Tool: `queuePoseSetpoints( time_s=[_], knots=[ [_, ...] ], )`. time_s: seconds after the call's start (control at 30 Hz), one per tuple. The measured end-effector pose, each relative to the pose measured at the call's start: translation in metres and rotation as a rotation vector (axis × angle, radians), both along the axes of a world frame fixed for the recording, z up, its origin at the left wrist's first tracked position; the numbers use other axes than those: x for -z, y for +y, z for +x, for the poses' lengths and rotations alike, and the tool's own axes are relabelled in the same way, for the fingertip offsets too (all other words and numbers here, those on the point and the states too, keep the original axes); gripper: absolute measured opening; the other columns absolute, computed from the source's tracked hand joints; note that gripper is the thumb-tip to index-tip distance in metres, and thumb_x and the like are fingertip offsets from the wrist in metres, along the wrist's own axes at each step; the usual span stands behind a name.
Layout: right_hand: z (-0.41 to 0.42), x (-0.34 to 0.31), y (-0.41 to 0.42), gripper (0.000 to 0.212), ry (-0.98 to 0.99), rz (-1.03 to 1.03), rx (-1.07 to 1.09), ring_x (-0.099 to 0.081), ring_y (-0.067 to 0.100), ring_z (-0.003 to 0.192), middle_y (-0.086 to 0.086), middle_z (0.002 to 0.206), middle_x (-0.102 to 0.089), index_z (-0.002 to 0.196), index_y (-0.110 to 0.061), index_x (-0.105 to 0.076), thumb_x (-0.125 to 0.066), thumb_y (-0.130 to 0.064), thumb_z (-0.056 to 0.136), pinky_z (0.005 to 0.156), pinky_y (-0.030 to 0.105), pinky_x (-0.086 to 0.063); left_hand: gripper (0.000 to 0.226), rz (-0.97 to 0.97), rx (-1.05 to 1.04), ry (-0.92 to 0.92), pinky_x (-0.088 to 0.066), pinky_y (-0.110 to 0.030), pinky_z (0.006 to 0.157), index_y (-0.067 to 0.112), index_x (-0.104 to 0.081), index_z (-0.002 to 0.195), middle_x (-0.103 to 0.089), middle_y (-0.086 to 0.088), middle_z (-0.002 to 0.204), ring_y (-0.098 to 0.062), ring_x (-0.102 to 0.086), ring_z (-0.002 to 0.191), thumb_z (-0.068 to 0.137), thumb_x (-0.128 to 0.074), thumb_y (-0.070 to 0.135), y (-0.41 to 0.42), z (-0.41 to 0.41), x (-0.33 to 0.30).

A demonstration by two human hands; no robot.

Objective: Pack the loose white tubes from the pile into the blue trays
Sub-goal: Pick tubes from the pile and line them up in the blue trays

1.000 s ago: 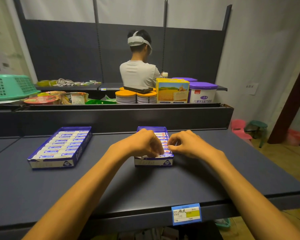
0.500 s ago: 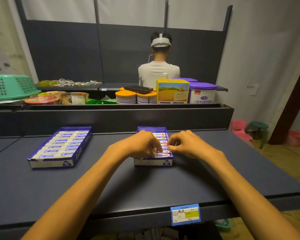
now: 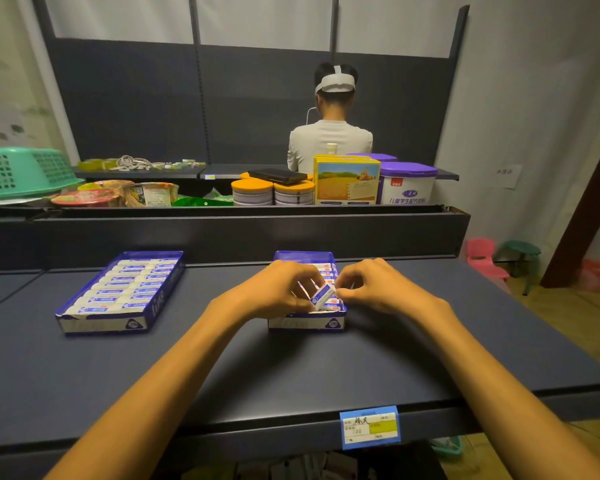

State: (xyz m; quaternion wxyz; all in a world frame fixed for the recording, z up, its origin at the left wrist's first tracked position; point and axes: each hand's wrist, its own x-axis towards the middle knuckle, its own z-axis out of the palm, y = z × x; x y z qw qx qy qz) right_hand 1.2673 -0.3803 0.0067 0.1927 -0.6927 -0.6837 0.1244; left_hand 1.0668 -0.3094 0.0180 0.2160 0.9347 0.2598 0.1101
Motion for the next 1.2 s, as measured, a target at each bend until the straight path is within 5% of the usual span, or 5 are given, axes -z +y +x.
queuePoseSetpoints(
  time_s=[0.4,0.57,0.83,1.03,1.2],
  knots=[
    [0.001,0.001,0.001,0.023,0.003,0.018,0.008,-0.061,0.008,0.093,-0.007,0.107,-0.068,0.105,-0.023,-0.067,-0.067,-0.038,0.088,0.071,0.023,-0.054,0.023,0.128,0.066,0.160,-0.050,-0.018,0.077,0.014,-0.072,0.109,-0.071,-0.003,0.110,-0.009,-0.060,0.088,0.087,-0.068,0.011,-0.001,0.018,-0.006],
    [0.001,0.001,0.000,0.021,-0.010,0.026,0.013,-0.059,0.003,0.083,-0.010,0.100,-0.067,0.103,-0.024,-0.067,-0.067,-0.039,0.087,0.063,0.017,-0.047,0.018,0.194,0.044,0.214,-0.056,-0.032,0.083,0.011,-0.075,0.104,-0.072,-0.006,0.104,-0.019,-0.065,0.092,0.088,-0.067,0.015,-0.002,0.025,-0.007],
    [0.001,0.002,0.001,0.023,-0.028,0.034,0.013,-0.062,0.008,0.094,-0.010,0.105,-0.068,0.104,-0.024,-0.067,-0.067,-0.040,0.087,0.074,0.028,-0.056,0.027,0.134,0.103,0.263,-0.047,-0.016,0.074,0.014,-0.068,0.119,-0.068,-0.005,0.116,-0.015,-0.063,0.096,0.092,-0.062,0.017,0.002,0.017,-0.014],
    [0.003,0.004,0.002,0.023,-0.043,0.036,0.014,-0.061,0.007,0.086,-0.011,0.096,-0.067,0.097,-0.027,-0.068,-0.068,-0.046,0.084,0.075,0.032,-0.059,0.022,0.054,0.104,0.044,-0.056,-0.018,0.069,0.013,-0.072,0.109,-0.073,-0.002,0.091,-0.003,-0.065,0.063,0.088,-0.068,0.016,-0.002,0.021,-0.013],
    [0.003,0.004,0.004,0.026,-0.044,0.020,0.008,-0.061,0.006,0.087,-0.013,0.094,-0.066,0.096,-0.027,-0.068,-0.069,-0.049,0.083,0.077,0.032,-0.059,0.023,0.070,0.101,0.031,-0.049,-0.010,0.070,0.016,-0.072,0.110,-0.073,-0.004,0.107,-0.011,-0.066,0.089,0.087,-0.068,0.020,-0.006,0.019,-0.006]
  ],
)
